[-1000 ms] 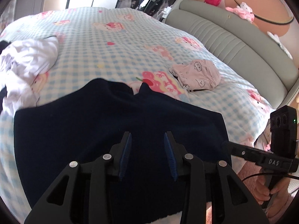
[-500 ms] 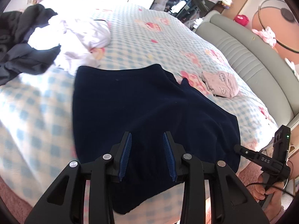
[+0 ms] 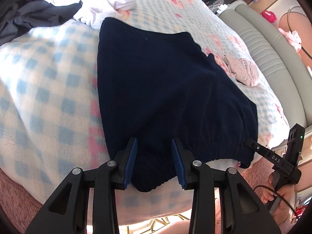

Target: Fold clothes

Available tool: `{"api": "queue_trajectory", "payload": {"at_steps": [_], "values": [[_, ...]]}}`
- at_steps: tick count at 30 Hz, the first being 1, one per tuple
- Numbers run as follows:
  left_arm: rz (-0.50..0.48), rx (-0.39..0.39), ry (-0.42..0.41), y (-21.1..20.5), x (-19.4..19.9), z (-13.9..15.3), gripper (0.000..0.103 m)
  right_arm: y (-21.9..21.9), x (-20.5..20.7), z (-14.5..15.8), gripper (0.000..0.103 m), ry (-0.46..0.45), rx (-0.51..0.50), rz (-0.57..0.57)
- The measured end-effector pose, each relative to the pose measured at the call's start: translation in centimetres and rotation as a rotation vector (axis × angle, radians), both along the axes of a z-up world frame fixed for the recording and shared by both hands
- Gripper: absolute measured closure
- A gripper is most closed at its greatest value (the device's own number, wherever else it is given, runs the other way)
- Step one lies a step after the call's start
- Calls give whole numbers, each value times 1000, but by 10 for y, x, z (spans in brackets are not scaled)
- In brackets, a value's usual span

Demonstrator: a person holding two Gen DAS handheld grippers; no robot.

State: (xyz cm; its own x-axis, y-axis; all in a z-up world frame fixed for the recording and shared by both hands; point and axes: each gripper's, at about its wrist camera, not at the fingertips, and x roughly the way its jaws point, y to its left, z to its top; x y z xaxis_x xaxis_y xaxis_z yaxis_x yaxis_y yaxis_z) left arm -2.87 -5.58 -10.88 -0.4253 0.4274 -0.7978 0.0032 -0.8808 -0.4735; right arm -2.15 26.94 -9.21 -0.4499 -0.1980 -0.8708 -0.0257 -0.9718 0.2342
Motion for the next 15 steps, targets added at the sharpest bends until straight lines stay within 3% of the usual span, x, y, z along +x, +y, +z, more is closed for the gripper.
{"api": "queue_trajectory", "payload": {"at_steps": [4,8,10,15], "values": [[14,44,46,-11,-7,17,65,-17,-1,22,67,41,8,88],[82,-42,63,-35,-36,25,65,-36,-27,48,66,79,-60,200],[110,-44,65,-45,-55,25,64,-48,-43,58,60,91,-79,250],[150,-65,23,-62,-104,10,58,-83,-84,62,59,103,-80,334]]}}
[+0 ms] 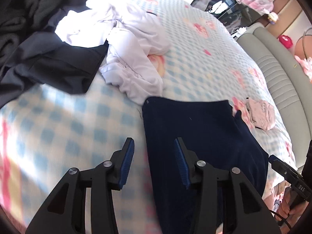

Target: Fold clothes

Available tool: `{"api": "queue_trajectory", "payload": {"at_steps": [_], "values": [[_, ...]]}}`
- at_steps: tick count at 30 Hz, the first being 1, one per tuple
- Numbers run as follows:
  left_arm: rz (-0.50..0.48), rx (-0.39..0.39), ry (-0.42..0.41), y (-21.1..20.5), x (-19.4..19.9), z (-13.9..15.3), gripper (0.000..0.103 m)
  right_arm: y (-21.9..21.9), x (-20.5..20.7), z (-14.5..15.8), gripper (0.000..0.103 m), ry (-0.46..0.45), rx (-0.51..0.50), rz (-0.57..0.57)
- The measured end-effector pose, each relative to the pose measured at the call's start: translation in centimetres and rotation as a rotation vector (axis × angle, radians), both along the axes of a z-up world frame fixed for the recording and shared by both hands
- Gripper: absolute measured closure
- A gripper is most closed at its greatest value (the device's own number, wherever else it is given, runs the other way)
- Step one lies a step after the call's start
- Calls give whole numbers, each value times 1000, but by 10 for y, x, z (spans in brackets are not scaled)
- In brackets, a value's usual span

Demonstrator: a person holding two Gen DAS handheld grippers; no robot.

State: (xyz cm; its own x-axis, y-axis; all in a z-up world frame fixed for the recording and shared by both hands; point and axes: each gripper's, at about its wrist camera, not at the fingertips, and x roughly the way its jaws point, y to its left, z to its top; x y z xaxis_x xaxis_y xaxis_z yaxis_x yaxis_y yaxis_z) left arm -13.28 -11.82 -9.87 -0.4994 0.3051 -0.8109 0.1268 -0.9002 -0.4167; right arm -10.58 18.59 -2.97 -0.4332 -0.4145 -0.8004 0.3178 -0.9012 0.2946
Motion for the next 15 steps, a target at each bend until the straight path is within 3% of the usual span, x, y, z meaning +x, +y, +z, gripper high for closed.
{"api": "queue_trajectory", "payload": {"at_steps": [2,8,11,15], "values": [[-2,28,-15,-22,-15,-13,58,-9,-18,-7,59,-15,-9,5],[-65,152,27,-24,-35,-34,60,-14,-73,-36,59,-73,-20,-74],[-70,150,28,-19,-39,-39,60,-24,-95,-52,59,-98,0,-78],[-87,146,51,-17,-41,-36,59,-38,-113,-76,61,-87,120,-56]]}}
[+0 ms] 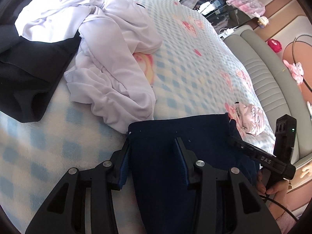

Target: Fold clothes

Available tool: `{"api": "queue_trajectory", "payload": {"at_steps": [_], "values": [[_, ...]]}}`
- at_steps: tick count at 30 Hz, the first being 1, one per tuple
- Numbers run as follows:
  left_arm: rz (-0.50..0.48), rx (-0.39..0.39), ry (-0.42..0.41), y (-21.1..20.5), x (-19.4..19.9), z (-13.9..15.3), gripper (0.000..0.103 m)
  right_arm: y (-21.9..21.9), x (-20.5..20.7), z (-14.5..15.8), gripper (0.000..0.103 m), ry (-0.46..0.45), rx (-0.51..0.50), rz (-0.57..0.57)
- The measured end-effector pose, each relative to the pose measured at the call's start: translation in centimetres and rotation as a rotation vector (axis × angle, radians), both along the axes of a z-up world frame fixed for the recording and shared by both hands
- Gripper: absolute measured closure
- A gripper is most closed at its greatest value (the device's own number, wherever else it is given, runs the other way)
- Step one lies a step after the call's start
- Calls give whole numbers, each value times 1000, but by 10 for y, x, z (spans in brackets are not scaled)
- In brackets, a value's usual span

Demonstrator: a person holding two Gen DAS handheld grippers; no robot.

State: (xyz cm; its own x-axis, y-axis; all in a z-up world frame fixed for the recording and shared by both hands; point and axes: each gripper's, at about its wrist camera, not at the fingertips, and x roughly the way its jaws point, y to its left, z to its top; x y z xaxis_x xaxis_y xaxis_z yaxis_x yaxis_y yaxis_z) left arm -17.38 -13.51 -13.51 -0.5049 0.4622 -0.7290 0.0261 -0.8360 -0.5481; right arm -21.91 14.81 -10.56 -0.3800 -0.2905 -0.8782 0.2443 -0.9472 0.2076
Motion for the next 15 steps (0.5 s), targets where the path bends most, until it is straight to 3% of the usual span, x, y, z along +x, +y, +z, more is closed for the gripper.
{"api": "queue_trajectory", "payload": {"at_steps": [2,6,9,13,15], "values": [[5,9,11,-1,1,0,58,7,-3,-8,62,13,58,-41],[18,27,32,-3,3,2,57,39,3,-18,62,10,54,-125],[26,52,61,-3,5,6,57,55,7,-13,62,21,29,-159],[-2,42,62,5,5,4,59,52,13,17,60,118,-48,-127],[-18,36,52,9,4,1,59,50,8,23,60,123,-84,-106]]}}
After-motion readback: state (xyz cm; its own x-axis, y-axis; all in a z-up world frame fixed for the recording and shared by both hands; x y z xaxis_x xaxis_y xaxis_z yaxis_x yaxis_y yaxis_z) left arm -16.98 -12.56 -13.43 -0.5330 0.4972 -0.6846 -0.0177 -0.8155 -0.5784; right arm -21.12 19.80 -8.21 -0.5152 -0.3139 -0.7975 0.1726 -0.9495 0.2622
